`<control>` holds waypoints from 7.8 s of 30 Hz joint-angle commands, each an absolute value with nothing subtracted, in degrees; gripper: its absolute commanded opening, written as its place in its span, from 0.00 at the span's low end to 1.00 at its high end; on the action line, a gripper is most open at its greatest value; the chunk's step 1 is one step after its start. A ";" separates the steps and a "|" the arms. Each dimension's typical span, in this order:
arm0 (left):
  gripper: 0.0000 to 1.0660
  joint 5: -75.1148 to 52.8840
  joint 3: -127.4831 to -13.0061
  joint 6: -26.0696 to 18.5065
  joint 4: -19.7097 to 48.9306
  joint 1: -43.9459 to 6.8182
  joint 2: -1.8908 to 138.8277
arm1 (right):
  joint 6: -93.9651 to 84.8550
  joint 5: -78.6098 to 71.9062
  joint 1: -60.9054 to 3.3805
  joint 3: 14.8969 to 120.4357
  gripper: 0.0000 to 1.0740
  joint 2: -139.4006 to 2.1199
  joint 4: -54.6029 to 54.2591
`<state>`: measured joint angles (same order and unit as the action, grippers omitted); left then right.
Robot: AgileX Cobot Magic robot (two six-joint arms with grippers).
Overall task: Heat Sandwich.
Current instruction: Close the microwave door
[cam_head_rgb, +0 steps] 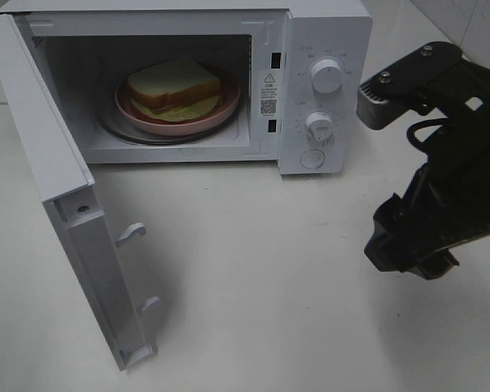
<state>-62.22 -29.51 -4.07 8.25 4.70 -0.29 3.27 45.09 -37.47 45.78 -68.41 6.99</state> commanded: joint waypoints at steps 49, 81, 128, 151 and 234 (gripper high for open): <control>0.92 -61.59 -29.51 -3.72 8.14 4.53 -1.26 | 4.30 57.01 -12.55 28.65 0.71 -12.55 4.47; 0.92 -61.59 -29.51 -3.72 8.14 4.53 -0.63 | 4.07 57.01 -5.39 28.65 0.71 1.78 4.30; 0.91 -60.05 -30.37 -3.72 11.06 4.53 -0.52 | 4.24 57.01 -5.39 28.65 0.71 1.78 4.30; 0.54 -47.50 -31.05 -3.95 8.25 4.07 19.65 | 4.13 57.01 -5.39 28.65 0.70 1.78 4.30; 0.00 52.77 -26.36 6.53 -10.20 -18.22 94.82 | 4.18 57.01 -5.39 28.65 0.70 1.78 4.30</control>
